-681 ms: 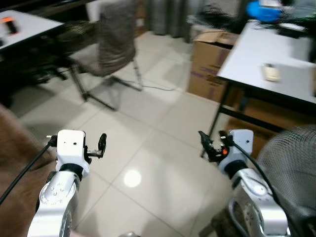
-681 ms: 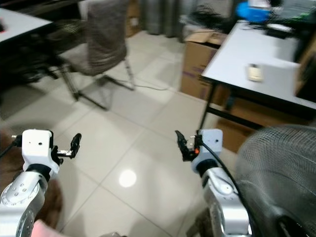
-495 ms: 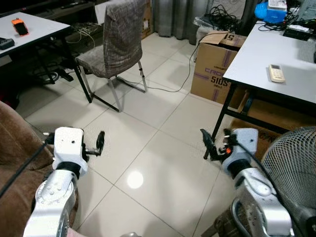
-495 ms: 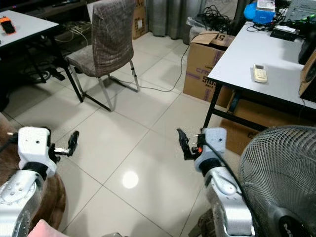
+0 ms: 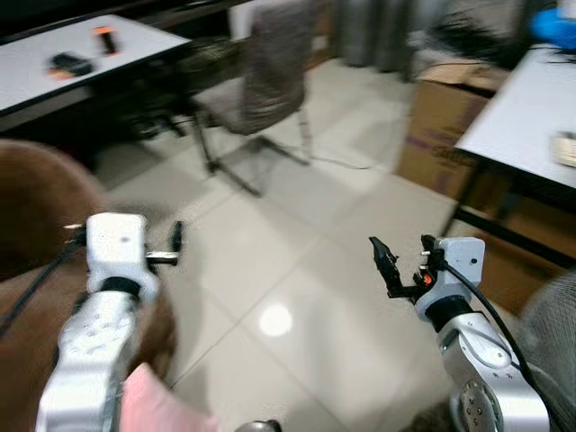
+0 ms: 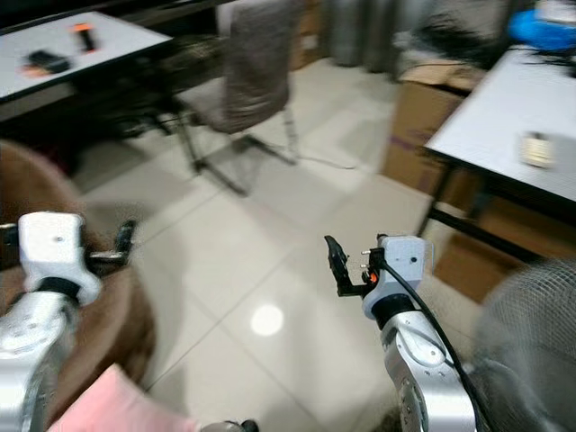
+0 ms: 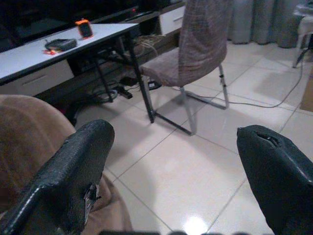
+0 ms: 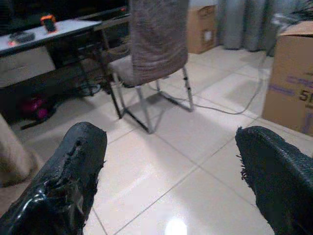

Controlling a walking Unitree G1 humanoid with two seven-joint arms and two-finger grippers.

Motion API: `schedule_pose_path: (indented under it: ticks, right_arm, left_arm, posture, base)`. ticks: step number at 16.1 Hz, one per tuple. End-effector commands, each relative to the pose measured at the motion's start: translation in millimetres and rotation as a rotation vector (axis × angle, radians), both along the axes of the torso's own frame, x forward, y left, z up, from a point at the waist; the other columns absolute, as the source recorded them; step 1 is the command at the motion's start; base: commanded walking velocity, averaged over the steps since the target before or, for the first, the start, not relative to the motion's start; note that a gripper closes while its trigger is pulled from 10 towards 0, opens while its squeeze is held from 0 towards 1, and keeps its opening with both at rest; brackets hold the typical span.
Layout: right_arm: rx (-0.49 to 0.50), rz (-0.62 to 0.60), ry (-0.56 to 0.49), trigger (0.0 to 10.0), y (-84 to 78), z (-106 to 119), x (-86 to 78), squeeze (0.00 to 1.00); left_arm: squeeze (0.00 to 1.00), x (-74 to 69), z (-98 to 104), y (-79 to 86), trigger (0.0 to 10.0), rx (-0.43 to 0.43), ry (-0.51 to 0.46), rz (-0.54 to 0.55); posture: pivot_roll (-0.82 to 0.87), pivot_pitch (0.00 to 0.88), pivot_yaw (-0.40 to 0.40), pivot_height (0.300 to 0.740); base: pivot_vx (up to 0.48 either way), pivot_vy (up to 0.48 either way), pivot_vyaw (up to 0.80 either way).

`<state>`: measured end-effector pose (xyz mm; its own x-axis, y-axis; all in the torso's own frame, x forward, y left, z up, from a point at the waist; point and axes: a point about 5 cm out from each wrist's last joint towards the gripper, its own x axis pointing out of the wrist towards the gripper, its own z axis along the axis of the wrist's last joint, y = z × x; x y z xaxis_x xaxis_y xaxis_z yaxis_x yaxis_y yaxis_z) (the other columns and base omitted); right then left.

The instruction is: Move the pillow to the sofa from floor

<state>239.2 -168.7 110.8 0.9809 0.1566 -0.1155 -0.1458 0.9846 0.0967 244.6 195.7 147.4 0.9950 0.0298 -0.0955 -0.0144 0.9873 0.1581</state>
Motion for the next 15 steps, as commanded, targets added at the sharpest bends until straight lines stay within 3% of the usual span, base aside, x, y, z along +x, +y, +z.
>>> schedule_pose_path:
  ticks: [1, 2, 4, 7, 15]
  right_arm:
    - [-0.020, -0.039, 0.004, 10.0, -6.0, 1.5, -0.5, 1.00]
    - [-0.045, -0.106, -0.022, 10.0, -18.9, 11.6, 4.4, 1.00]
    - [-0.034, -0.100, -0.061, 10.0, -22.0, 24.4, 10.9, 1.00]
    - [-0.009, -0.050, -0.117, 10.0, -13.1, 40.7, 14.0, 1.00]
    - [-0.024, -0.081, -0.091, 10.0, -15.6, 39.6, 5.2, 1.00]
  left_arm:
    - [0.00, 2.2, -0.8, -4.9, 10.0, 0.014, 0.004, -0.025]
    - [0.00, 3.8, 0.2, -18.3, 10.0, 0.003, -0.005, -0.072]
    - [0.00, 0.6, -0.1, -25.8, 10.0, -0.008, -0.008, -0.079]
    - [0.00, -4.9, -1.5, -22.1, 10.0, 0.032, -0.007, -0.036]
    - [0.00, 1.2, -2.6, -27.0, 10.0, -0.011, -0.026, -0.059]
  posture:
    - [-0.12, 0.000, 0.068, 0.740]
    - [-0.13, 0.000, 0.055, 0.740]
    - [-0.11, 0.000, 0.030, 0.740]
    - [-0.10, 0.000, 0.014, 0.740]
    - [-0.13, 0.000, 0.026, 0.740]
  base:
    - [0.000, 0.000, 0.80]
    - [0.000, 0.000, 0.80]
    - [0.000, 0.000, 0.80]
    - [0.000, 0.000, 0.80]
    - [0.000, 0.000, 0.80]
